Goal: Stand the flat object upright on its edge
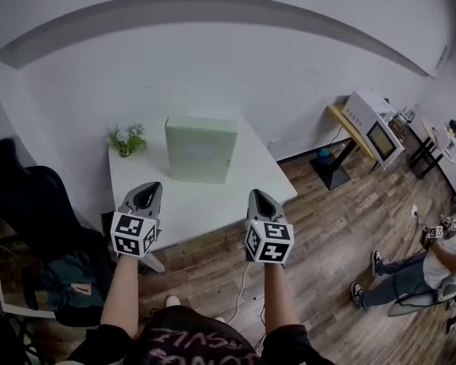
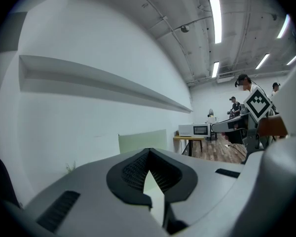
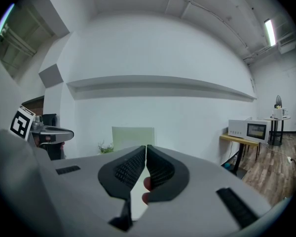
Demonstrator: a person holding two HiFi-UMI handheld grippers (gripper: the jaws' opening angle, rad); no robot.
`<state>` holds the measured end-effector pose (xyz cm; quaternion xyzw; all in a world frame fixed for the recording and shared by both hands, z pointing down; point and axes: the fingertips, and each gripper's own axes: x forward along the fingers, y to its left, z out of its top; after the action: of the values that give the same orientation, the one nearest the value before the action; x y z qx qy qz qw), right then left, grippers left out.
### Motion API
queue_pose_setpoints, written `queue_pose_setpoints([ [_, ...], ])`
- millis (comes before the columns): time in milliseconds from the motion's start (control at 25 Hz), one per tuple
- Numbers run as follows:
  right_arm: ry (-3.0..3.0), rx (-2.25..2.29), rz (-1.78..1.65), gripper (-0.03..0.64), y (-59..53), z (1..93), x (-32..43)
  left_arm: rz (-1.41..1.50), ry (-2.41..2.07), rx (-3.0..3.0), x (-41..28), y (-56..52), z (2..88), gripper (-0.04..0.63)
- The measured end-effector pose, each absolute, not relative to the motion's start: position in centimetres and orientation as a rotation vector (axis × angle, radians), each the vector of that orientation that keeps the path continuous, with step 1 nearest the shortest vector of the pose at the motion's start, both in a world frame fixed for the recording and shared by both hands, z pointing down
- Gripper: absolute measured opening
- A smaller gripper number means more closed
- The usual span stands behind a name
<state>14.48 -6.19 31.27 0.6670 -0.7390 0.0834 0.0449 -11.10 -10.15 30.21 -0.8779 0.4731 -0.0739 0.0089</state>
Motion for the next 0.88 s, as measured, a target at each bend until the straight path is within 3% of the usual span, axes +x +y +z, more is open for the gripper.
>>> queue_pose_setpoints([
  [880, -2.252, 2.029, 0.234, 0.028, -4.8, 31.4, 13.2, -0.264, 1.497, -2.722, -12.5, -8.8, 30.2, 0.014],
])
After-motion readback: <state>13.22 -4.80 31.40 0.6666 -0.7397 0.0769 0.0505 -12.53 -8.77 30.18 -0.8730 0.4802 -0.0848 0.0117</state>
